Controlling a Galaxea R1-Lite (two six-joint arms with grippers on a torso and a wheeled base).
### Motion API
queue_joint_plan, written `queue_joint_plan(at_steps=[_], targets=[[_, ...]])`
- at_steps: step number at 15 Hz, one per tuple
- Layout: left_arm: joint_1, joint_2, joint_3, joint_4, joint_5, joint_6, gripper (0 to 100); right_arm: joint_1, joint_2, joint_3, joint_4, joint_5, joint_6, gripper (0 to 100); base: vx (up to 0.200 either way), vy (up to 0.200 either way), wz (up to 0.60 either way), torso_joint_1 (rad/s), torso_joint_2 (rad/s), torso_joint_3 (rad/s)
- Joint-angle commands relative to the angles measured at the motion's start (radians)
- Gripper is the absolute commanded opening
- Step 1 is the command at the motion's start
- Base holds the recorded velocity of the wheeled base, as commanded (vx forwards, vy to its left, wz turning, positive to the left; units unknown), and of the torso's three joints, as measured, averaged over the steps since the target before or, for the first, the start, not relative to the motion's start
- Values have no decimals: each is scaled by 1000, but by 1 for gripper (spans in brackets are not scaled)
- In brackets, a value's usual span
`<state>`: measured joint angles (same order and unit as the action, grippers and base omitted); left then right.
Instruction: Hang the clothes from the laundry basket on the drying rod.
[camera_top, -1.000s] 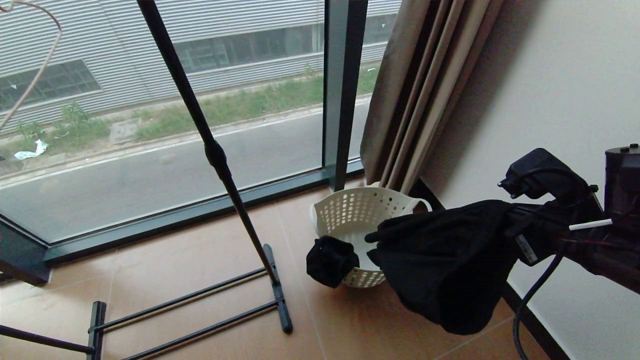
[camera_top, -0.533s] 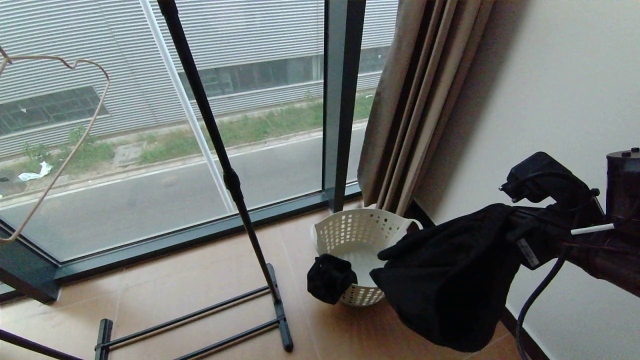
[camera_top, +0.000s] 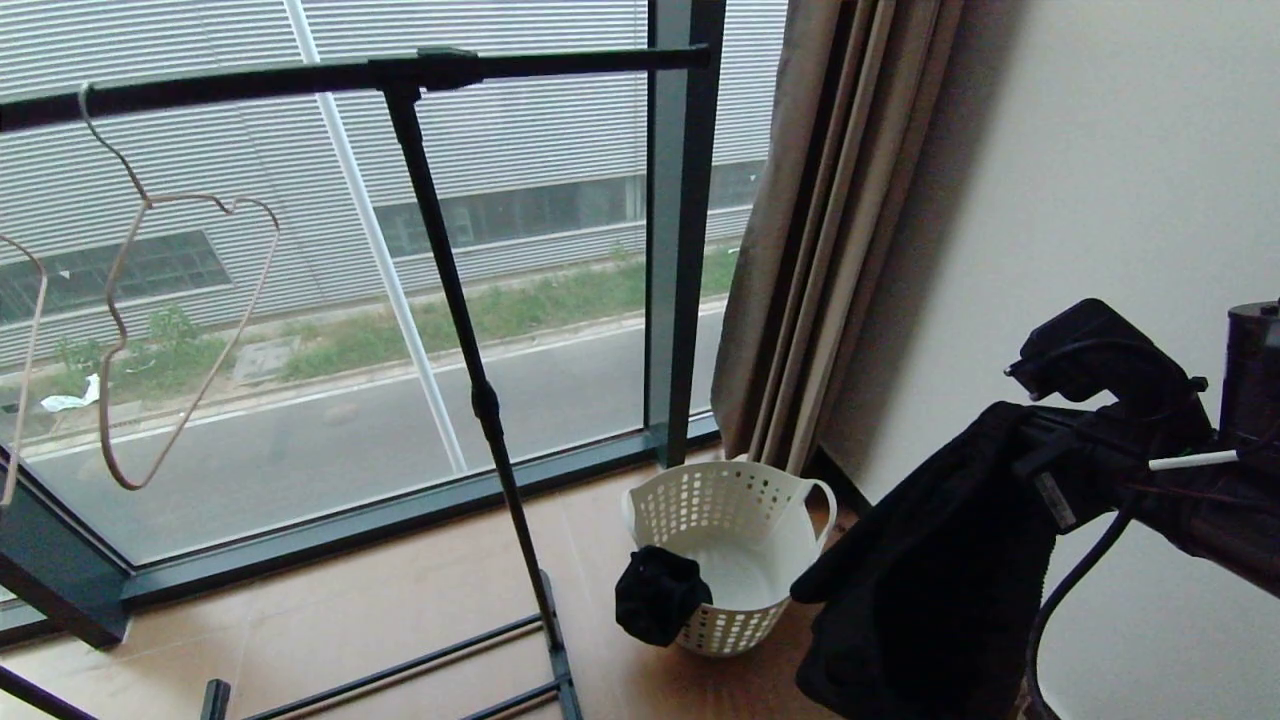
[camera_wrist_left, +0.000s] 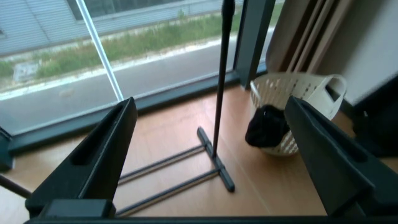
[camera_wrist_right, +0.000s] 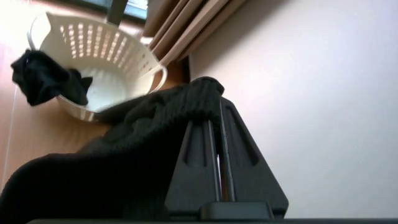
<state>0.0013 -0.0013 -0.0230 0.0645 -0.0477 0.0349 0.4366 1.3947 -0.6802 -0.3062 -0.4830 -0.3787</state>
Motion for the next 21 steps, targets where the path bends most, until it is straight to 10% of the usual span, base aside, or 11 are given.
queue_joint_plan(at_steps=[1,12,21], targets=[[0,1,0,0,-1,0,100,1,3,5,-1,0,-2,0,0,0,0,203,-496,-85],[0,1,0,0,-1,0,100,1,9,8,-1,0,-2,0,0,0,0,233,-527,-270],[0,1,0,0,0,-1,100,1,6,16,-2,-2,-2,0,0,0,0,64,-137,45]])
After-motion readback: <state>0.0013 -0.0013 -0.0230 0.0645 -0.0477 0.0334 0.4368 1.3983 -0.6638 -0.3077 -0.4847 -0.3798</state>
